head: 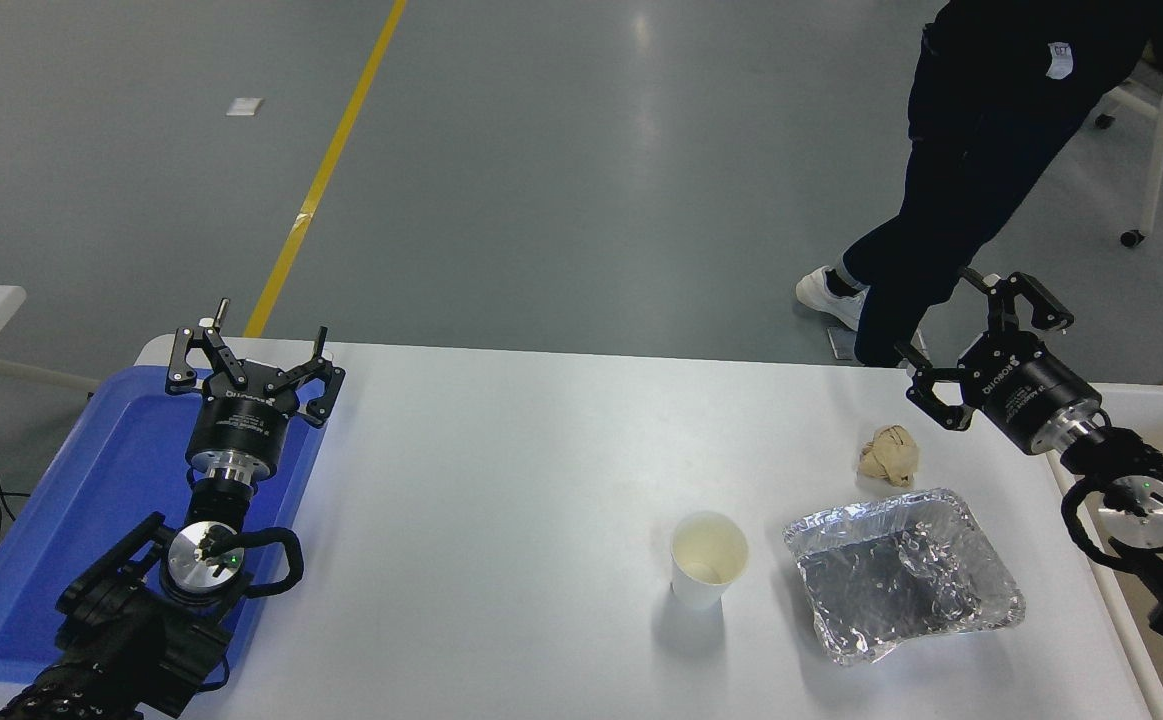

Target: Pick up paper cup place in dustbin

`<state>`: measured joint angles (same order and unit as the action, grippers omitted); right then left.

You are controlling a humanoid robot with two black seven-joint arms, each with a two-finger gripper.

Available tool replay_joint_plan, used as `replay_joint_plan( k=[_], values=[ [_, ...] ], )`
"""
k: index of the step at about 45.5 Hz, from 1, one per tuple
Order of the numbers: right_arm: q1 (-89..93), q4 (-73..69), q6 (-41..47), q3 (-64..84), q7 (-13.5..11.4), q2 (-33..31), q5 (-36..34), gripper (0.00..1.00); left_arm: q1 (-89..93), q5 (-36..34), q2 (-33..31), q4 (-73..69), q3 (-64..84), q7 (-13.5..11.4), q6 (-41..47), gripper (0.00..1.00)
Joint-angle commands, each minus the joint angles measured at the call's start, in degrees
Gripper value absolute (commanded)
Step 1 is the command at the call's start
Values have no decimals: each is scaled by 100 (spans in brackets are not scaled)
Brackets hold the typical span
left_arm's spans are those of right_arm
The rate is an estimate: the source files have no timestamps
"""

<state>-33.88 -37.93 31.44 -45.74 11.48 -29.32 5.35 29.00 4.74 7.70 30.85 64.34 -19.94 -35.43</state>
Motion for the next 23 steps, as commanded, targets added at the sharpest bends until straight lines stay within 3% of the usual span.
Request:
replay_joint_plan(
  k=[1, 14, 23],
  values=[
    [-285, -39, -15, 135, -5, -267, 273, 100, 0, 0, 3, 0, 0, -1, 1, 100],
    [-1235, -522, -59, 1057, -49, -1092, 730, 100, 0, 9, 3, 0, 0, -1, 1, 100],
    [-2438, -1094, -94, 2928, -40, -1690, 748, 100, 0, 9, 3, 0, 0, -1, 1, 100]
  ],
)
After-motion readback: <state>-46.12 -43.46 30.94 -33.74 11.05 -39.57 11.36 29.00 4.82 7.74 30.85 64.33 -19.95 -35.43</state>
